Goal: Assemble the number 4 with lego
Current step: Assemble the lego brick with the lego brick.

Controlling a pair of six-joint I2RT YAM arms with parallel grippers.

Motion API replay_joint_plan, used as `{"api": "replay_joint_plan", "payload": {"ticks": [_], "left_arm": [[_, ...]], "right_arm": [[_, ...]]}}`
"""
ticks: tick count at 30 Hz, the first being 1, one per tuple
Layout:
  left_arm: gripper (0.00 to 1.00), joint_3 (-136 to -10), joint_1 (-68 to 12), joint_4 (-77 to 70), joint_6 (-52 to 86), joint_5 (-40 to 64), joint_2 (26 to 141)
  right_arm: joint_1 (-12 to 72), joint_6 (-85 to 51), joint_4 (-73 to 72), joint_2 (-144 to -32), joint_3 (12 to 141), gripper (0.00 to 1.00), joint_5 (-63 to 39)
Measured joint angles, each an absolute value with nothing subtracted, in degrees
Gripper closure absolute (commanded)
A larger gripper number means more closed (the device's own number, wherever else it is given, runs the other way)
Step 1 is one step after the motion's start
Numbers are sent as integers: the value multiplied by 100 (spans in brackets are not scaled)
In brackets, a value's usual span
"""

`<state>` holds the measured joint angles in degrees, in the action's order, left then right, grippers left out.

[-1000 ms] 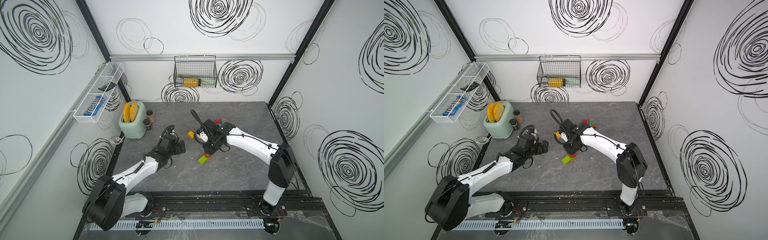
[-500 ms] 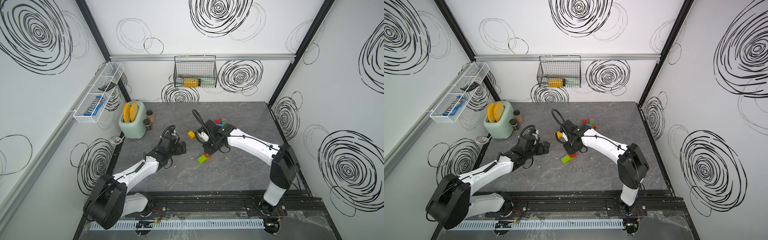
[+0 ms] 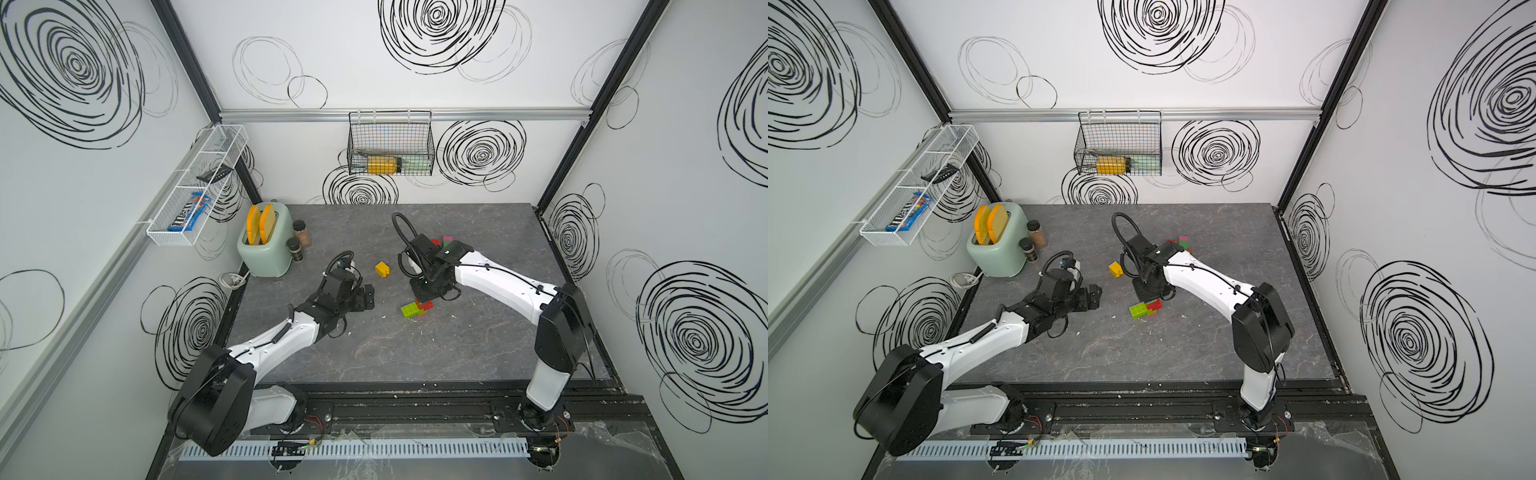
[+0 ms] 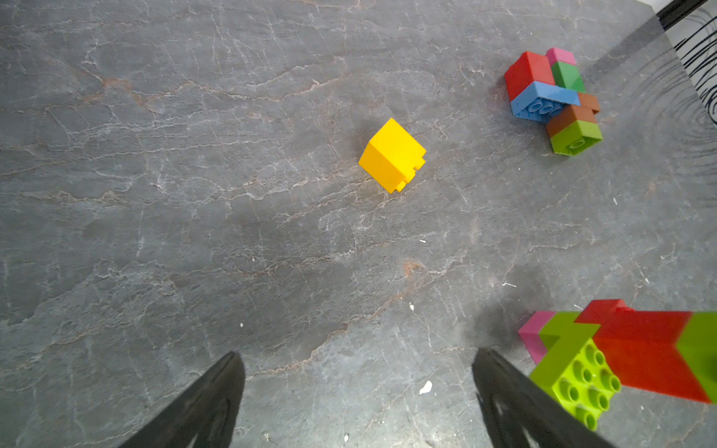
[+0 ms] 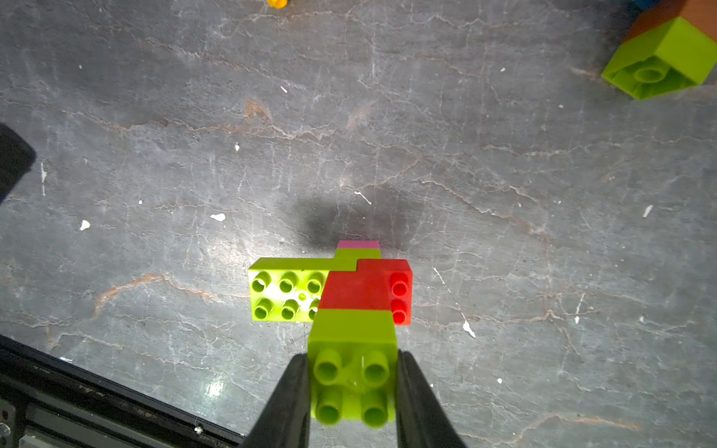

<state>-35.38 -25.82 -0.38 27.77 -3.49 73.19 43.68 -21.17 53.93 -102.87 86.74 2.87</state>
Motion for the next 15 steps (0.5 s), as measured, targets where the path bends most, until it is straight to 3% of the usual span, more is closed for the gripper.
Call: {"api": "replay_joint_plan", "payload": {"ticks": [9,11,13,15], "left_arm": [[4,-4134,-2676,40,2550,-340,7856],[4,-4469,-2714,123,2368,-346,8114],[4,-4958,-2733,311,2196,-338,8488],[4,-5529,-2735,482,2045,-255,8936]], "right_arm": [[4340,-2088,5500,-10300,8783,38,462],[4324,-2071,5478,-10261,8799,24,510],[4320,-2043,5413,-10125,8788,1,554],[4316,-2014,5214,-9856,8676,3,607]]}}
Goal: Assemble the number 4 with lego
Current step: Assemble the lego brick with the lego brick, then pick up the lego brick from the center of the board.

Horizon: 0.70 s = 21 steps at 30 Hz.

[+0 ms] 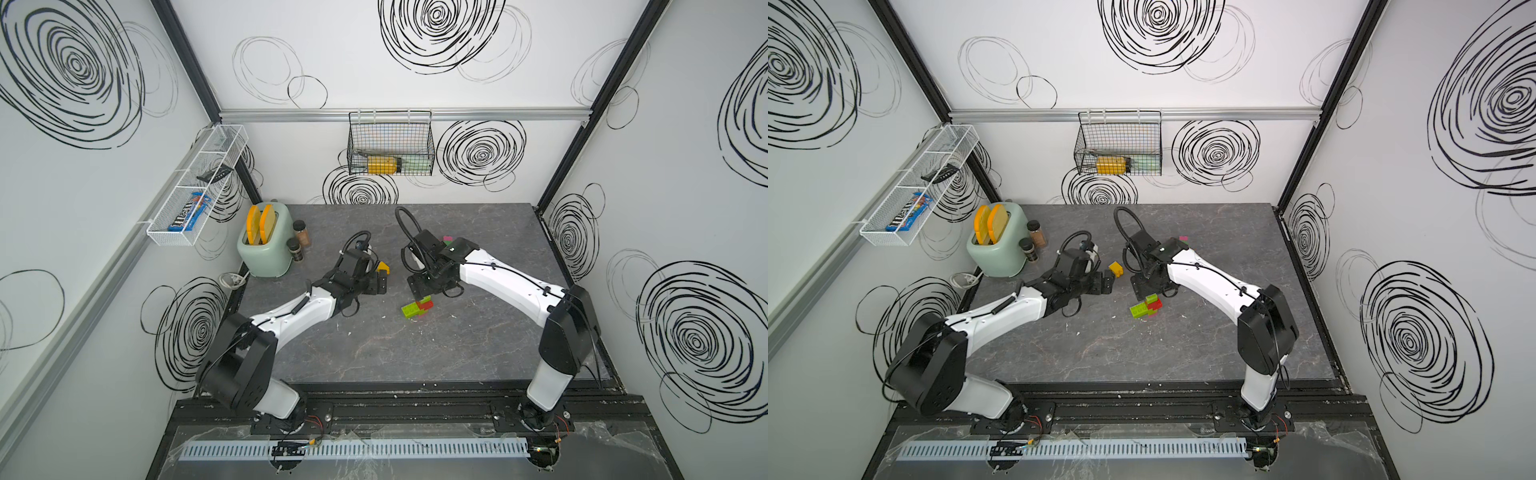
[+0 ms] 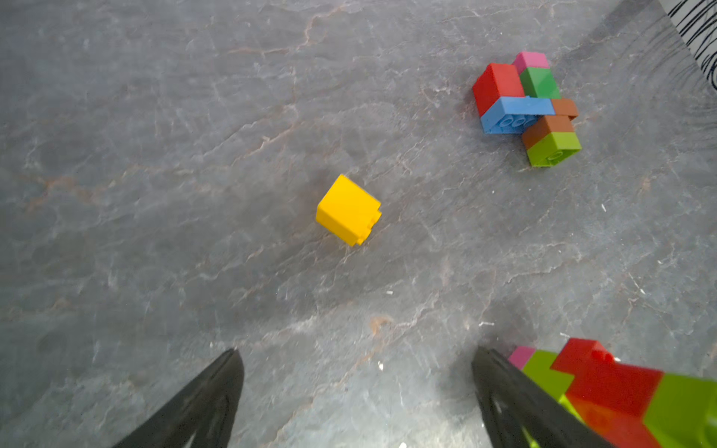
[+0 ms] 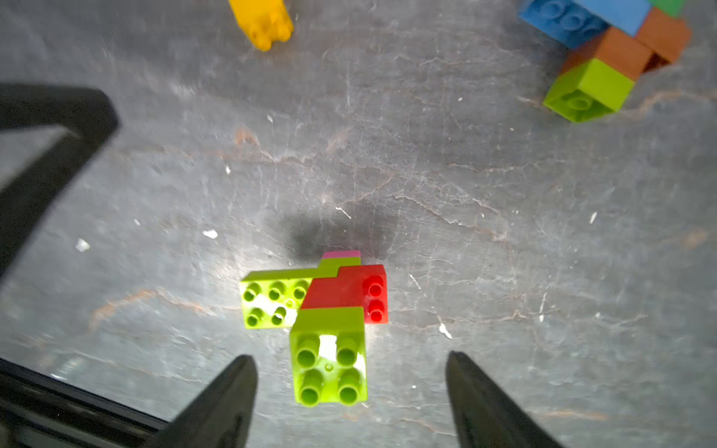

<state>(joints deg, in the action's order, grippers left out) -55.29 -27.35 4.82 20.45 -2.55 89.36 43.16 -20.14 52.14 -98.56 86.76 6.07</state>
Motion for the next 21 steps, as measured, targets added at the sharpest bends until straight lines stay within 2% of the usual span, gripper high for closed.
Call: {"api": "replay_joint_plan", "payload": {"ticks": [3,7,9,14,18,21], "left_arm": [[0,-6591,-2753,773,1767,-119,9800],[8,-7931,-2805,1194,1291,-143,10986],[17,-8517,-2812,1463,1090,-169,11513],[52,-9883,-2794,2095,722,-108,12656],[68,-10619,-2731,2532,615,-62,13294],[75,-10637,-2650,2810,639,-64,13384]], "right_arm": [[4300,-2040,4827,-9196,8324,3,744],[4263,-2078,4106,-8241,7588,3,921],[4233,-2084,3728,-7817,7109,2,974],[4040,-2095,3203,-7148,6267,2,974],[3846,-2088,3035,-7000,6163,2,978],[3795,-2053,2928,-6917,6084,3,976]]}}
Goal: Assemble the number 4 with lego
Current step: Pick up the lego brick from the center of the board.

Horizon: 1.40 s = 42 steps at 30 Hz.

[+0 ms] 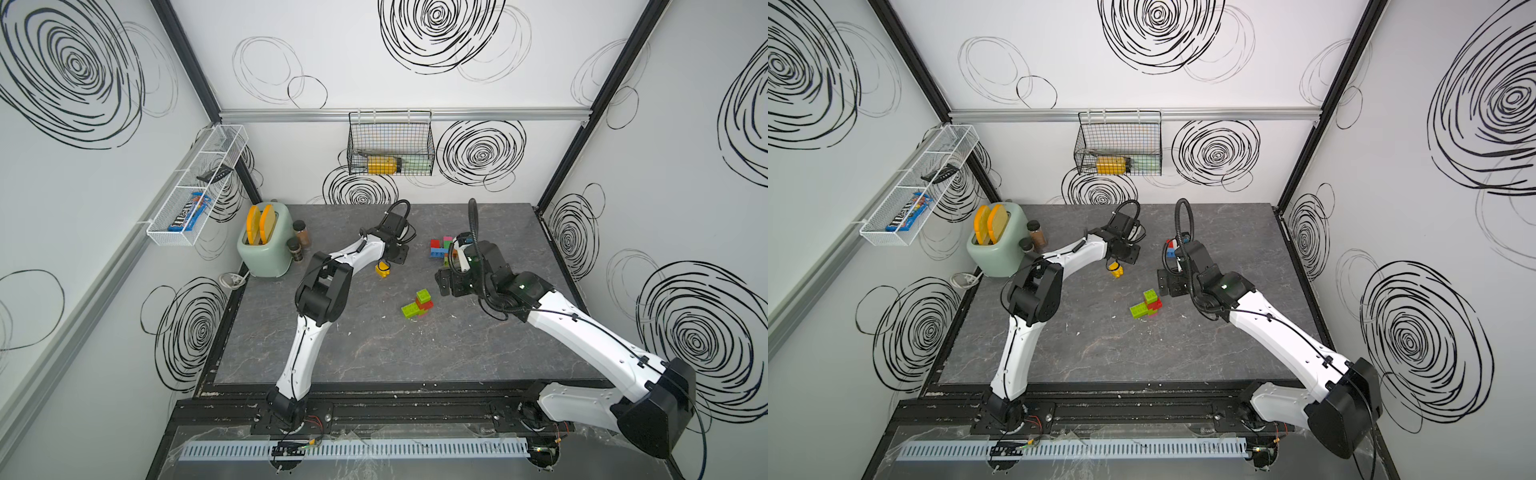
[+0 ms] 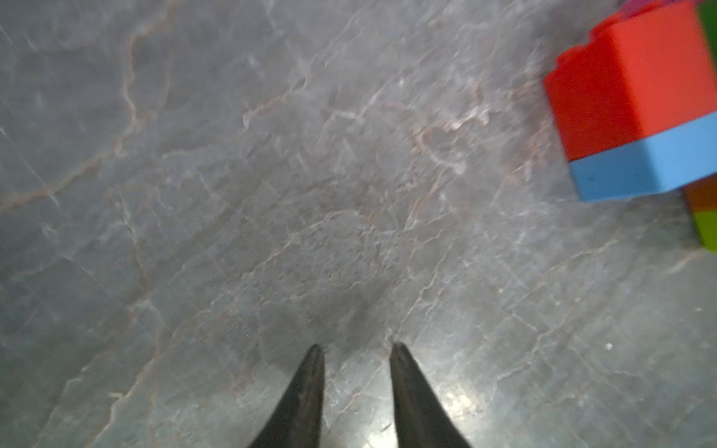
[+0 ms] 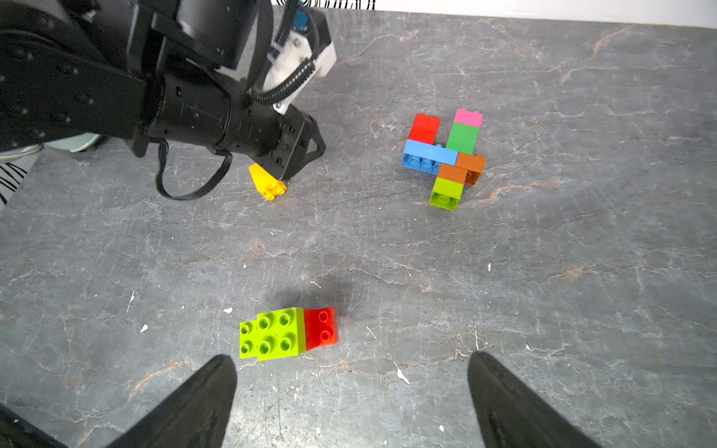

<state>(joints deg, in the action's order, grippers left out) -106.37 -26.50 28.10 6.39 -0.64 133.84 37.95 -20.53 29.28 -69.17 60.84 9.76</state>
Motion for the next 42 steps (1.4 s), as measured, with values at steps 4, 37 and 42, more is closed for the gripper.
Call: {"api": "replay_joint_plan", "payload": {"ticks": [4,37,42], "left_arm": [[77,-10265,-2488,2762,753,-25,13273],[25,-7518,-2449,2191,-921,213,11183],[34,-7603,-2425,2550,-1317,200,11319]], "right_arm": [[3795,-2008,2847,-6897,5996,3,967],[3791,-1706,2456,-7008,5944,2,753],[3791,-1706,2456,-7008,5918,3,738]]}}
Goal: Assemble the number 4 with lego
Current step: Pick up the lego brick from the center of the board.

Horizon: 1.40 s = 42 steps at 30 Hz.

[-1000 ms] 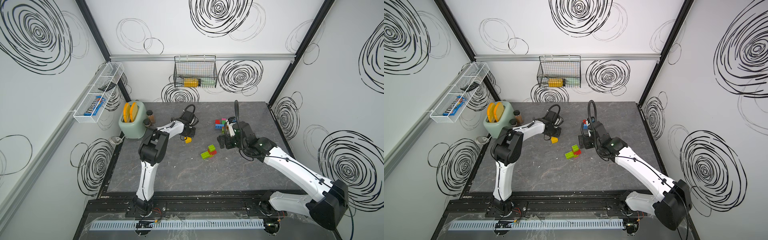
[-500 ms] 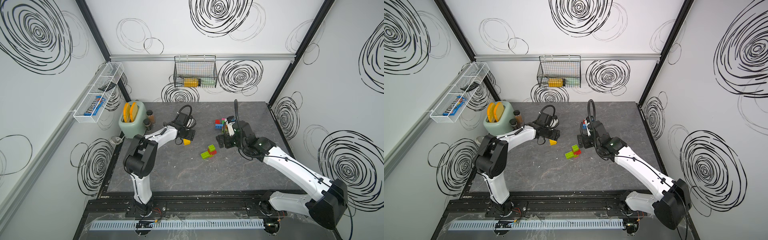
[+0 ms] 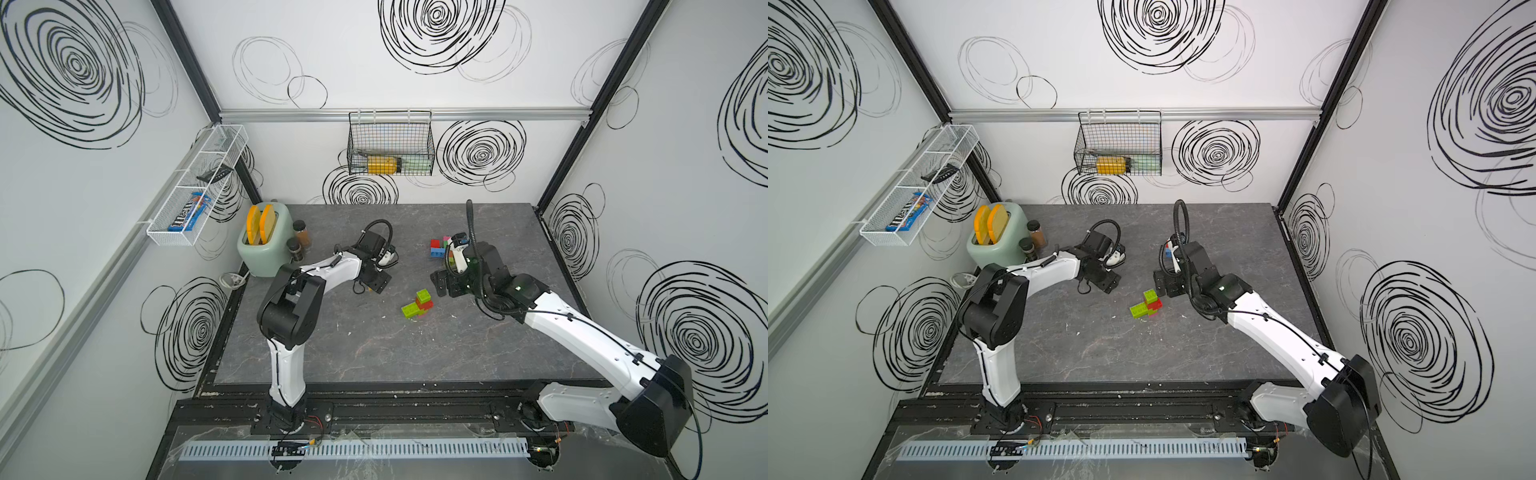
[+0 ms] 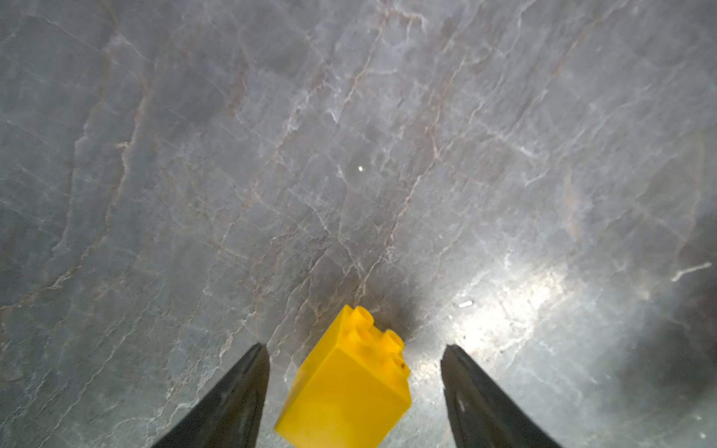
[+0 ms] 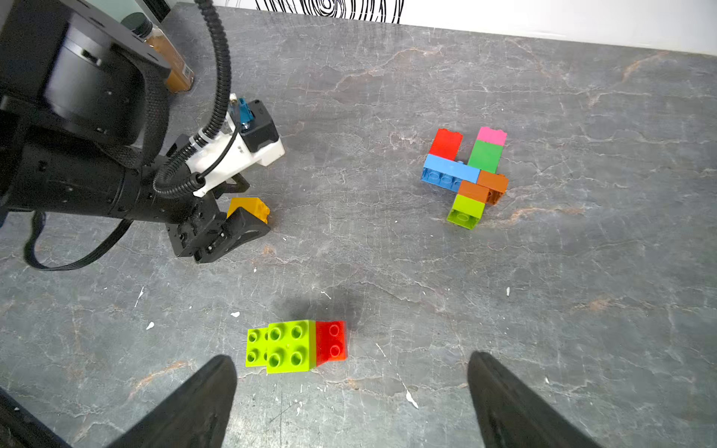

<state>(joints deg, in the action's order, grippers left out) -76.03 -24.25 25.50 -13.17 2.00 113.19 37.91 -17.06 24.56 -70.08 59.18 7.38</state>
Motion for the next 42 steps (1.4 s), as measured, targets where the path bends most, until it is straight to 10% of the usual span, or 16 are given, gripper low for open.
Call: {"api": "replay_joint_plan", "payload": {"ticks": [21,33,42], "left_arm": [[100,-6523,-2390,1557,-1476,145,10573],[100,-3494,-3179,-2696,-1498,1094,7369],[100,-3037,-3422,-4007,-1761,1579,7255]], "right_arm": [[3503,-1927,1865,-7008,5708,3,-274],[3271,-2102,1503,-7585,6211,5,-2477],[3629,-1994,1437,-8204,6753,21,-3201]]}}
